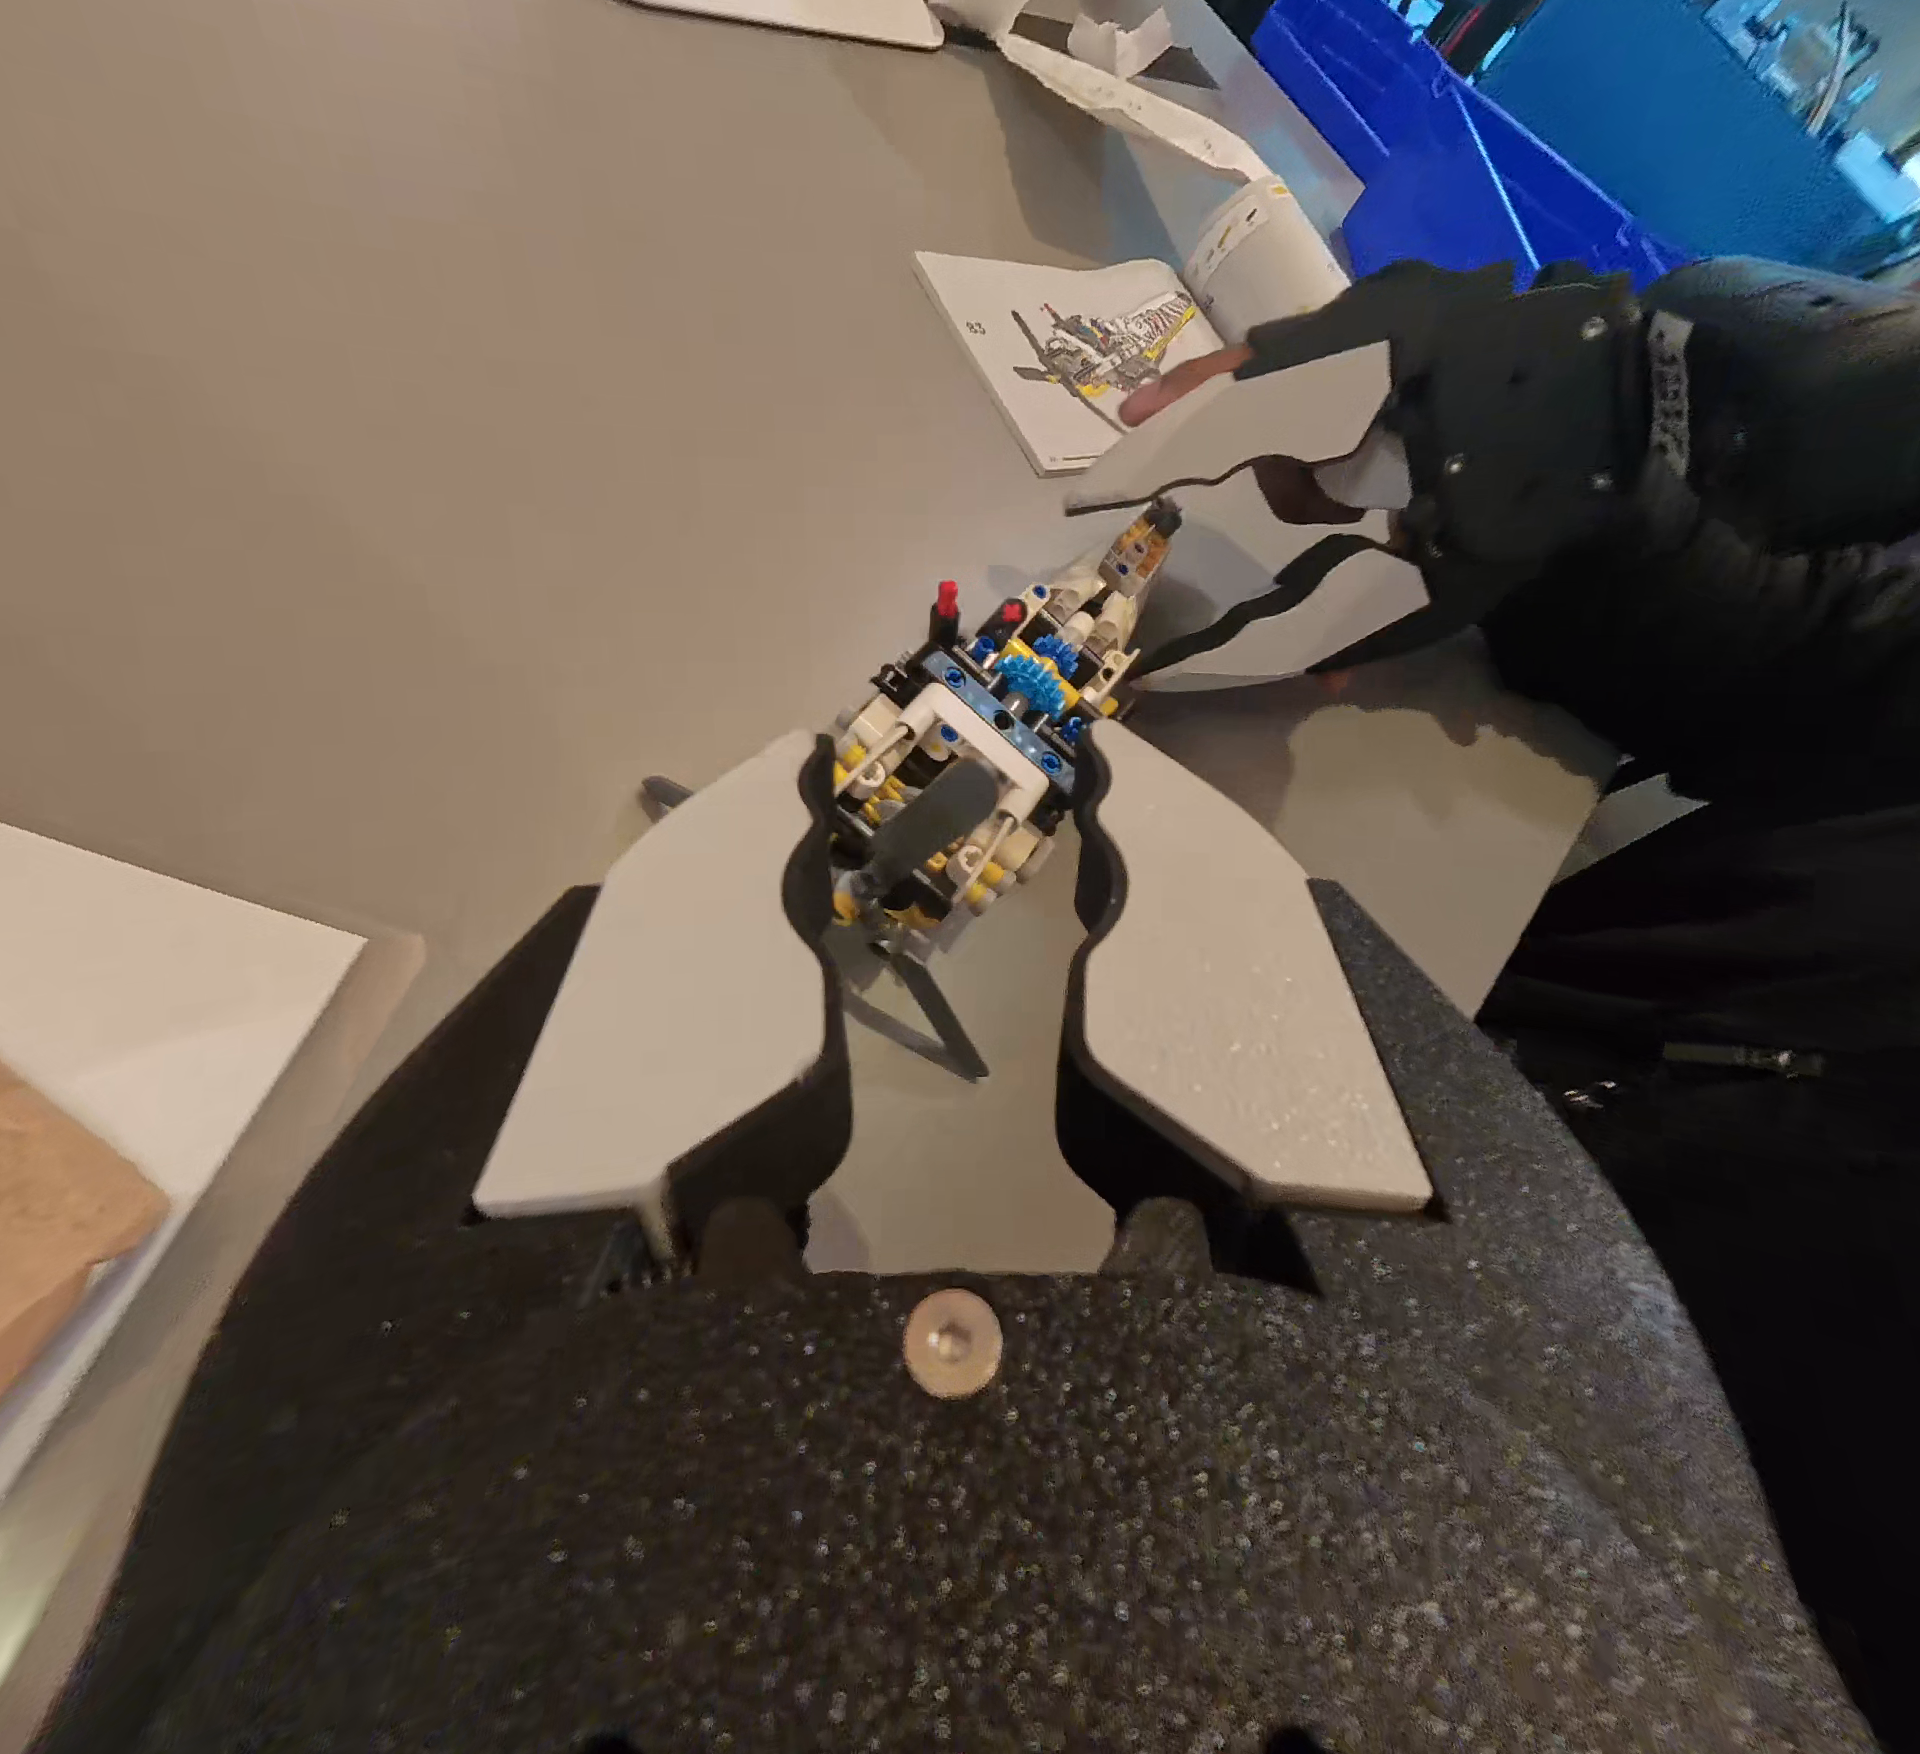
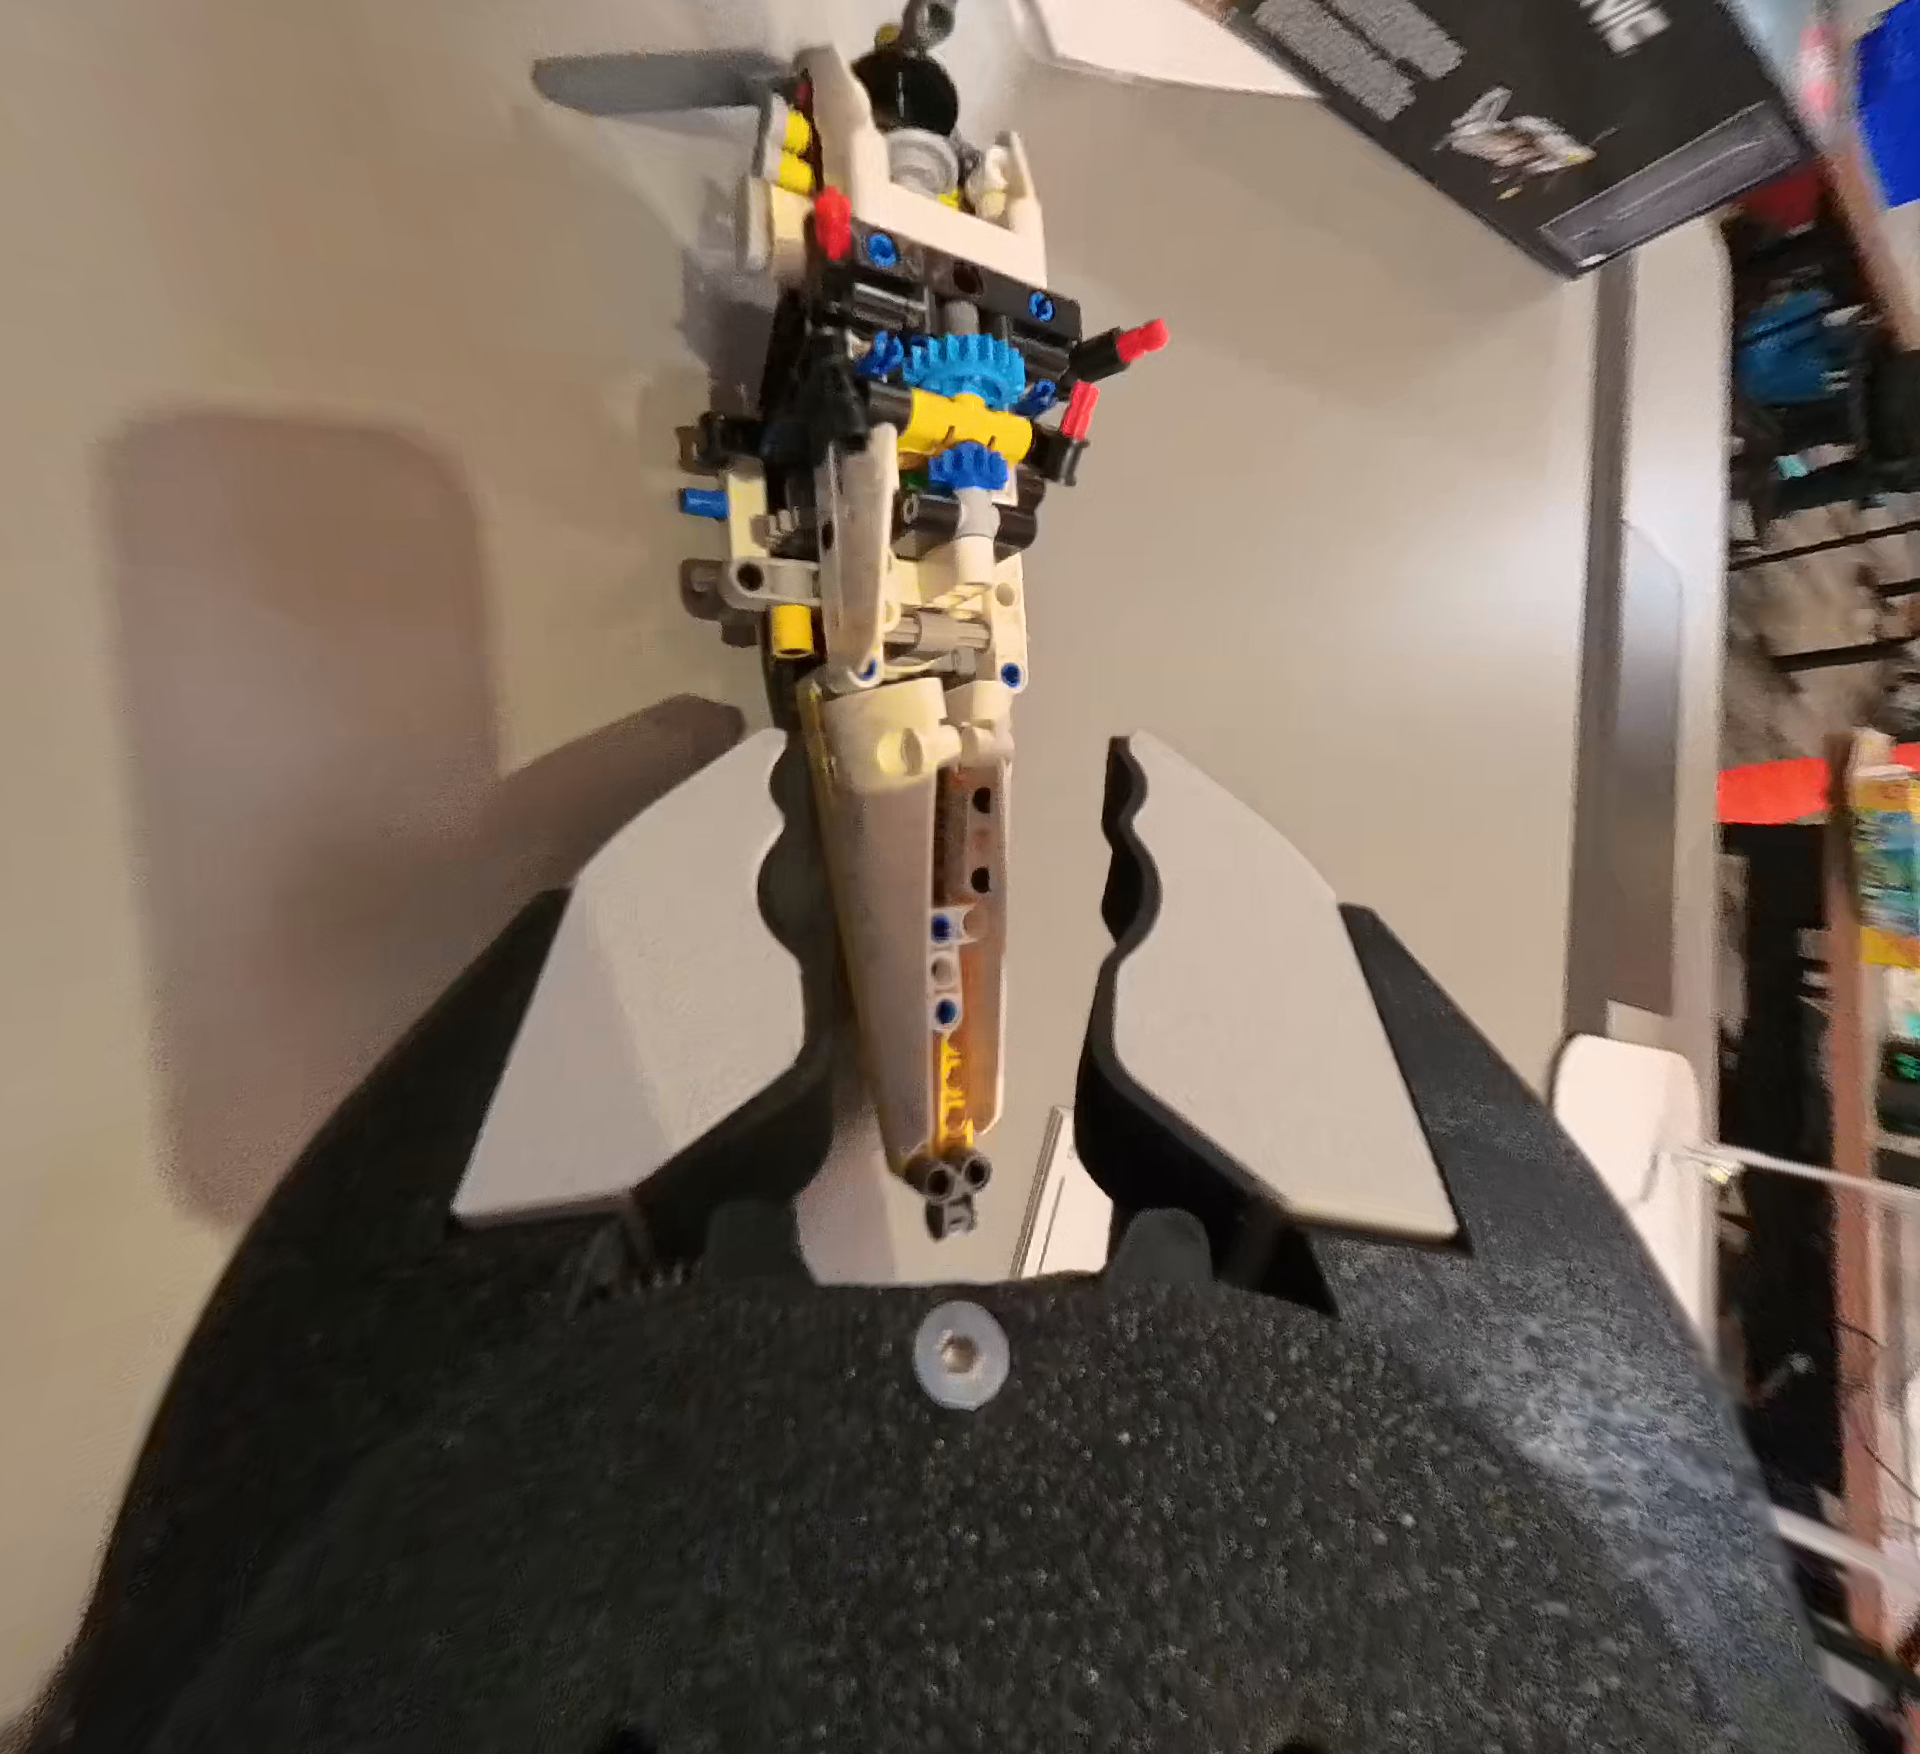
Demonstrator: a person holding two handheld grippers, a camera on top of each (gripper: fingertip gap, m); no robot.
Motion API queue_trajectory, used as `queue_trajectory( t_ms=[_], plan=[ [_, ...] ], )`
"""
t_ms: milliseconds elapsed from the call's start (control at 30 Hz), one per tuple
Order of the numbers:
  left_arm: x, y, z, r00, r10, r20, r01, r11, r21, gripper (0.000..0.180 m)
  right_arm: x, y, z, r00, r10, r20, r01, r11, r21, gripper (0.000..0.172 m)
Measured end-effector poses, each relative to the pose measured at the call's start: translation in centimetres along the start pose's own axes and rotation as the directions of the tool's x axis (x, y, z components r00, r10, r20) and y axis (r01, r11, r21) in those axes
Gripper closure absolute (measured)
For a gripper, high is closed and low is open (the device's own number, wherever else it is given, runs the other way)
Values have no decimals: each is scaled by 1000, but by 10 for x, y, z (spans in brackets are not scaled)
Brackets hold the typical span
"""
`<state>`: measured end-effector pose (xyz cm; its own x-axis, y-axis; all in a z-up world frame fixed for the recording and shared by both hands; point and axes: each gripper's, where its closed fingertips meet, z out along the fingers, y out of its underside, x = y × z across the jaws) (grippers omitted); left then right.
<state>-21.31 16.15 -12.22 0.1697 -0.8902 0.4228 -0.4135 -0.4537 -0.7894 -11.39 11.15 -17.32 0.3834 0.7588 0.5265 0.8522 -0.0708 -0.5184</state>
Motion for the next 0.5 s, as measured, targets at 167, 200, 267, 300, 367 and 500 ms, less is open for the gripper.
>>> queue_trajectory(
  t_ms=[167, 200, 267, 300, 367, 500],
  plan=[
    [-4, -9, -9, 977, 203, 60, -206, 977, 53, 128, -23, -2, -20, 997, 22, -78, -20, 999, 30, 127],
    [-6, -12, -9, 969, 236, 74, -241, 968, 73, 126, -27, 1, -23, 996, 36, -77, -34, 999, 28, 128],
    [-10, -20, -9, 954, 283, 96, -293, 947, 128, 123, -36, 7, -25, 996, 74, -57, -73, 997, 13, 130],
    [-12, -25, -10, 948, 298, 108, -313, 936, 161, 122, -39, 11, -25, 995, 92, -48, -92, 996, 5, 132],
    [-12, -35, -11, 938, 327, 115, -346, 911, 225, 120, -41, 18, -24, 992, 123, -40, -123, 992, -7, 136],
    [-10, -46, -9, 906, 406, 118, -422, 853, 308, 119, -46, 25, -17, 987, 162, -7, -162, 987, -16, 140]
  ],
)
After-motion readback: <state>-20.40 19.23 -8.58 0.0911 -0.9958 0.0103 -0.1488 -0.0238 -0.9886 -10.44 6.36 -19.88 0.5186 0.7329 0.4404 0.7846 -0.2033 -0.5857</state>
